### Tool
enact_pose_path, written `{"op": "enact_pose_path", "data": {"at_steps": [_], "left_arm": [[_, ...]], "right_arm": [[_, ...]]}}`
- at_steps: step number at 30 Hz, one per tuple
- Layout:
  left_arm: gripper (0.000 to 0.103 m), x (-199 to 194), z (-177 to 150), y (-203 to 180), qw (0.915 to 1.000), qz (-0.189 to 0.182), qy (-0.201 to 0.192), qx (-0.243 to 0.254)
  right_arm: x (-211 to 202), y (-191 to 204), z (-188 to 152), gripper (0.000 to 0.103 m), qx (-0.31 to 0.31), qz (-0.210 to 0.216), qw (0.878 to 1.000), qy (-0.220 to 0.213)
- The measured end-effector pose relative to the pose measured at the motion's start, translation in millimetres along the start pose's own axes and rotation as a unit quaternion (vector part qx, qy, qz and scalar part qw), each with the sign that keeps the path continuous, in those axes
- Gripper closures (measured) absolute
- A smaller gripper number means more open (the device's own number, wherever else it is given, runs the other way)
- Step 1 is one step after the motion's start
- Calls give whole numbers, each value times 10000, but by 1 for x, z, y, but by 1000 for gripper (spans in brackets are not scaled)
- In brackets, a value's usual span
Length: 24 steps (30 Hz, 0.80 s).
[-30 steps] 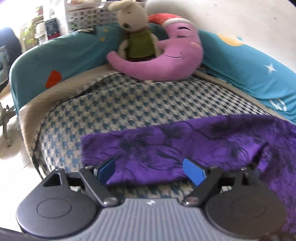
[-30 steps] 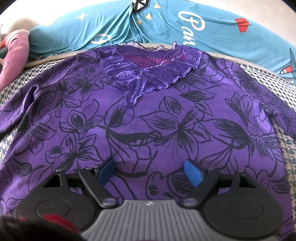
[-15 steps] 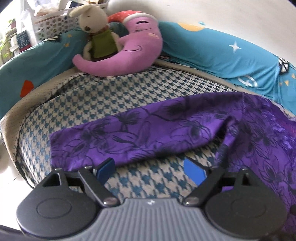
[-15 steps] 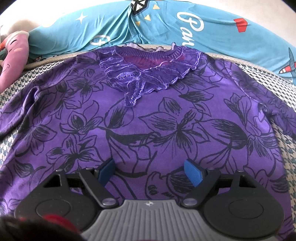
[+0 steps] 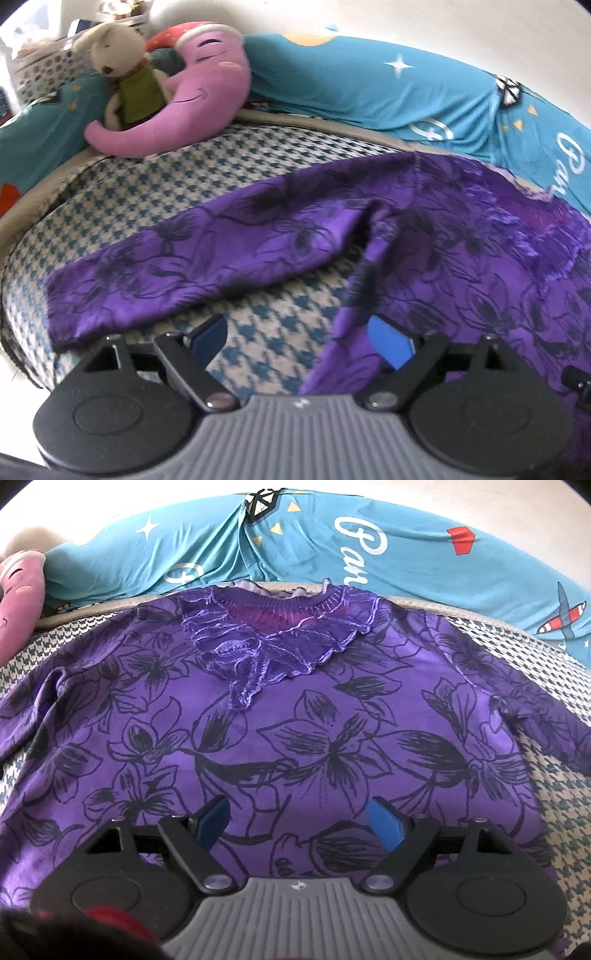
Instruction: Fold clothes
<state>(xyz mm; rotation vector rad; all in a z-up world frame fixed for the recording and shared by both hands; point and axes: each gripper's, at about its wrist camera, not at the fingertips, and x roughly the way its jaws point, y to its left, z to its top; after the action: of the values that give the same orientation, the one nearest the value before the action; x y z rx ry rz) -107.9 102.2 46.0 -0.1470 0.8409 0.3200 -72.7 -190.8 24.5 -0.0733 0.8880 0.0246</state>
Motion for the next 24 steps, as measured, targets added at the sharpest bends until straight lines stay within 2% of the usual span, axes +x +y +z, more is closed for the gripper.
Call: {"op": "enact_pose_path", "data": {"at_steps": [2,5,10,14,20,24], "left_arm": [[15,-1,1,-12,9999,-61,-20,145],[5,-5,3,-30,9992,-145,-94,372],[4,-6,5,-59,9967,-309,-141,732],[0,0,10,-80,9944,-487,-59,938],[0,11,15,-104,9906,-623,19,1217],[0,20,14,-112,9892,-665,65,1303]], "right_arm": [[-1,-1,1,21,-21,-37,10000,-9],[-4,-4,2,21,-26,-23,10000,-49],[-7,-14,4,21,-16,-55,10000,-82],[-5,-25,6,21,0,-282,9995,-104],[0,-54,11,21,335,-482,9983,17],[0,-74,18,21,414,-683,9967,-146]]}}
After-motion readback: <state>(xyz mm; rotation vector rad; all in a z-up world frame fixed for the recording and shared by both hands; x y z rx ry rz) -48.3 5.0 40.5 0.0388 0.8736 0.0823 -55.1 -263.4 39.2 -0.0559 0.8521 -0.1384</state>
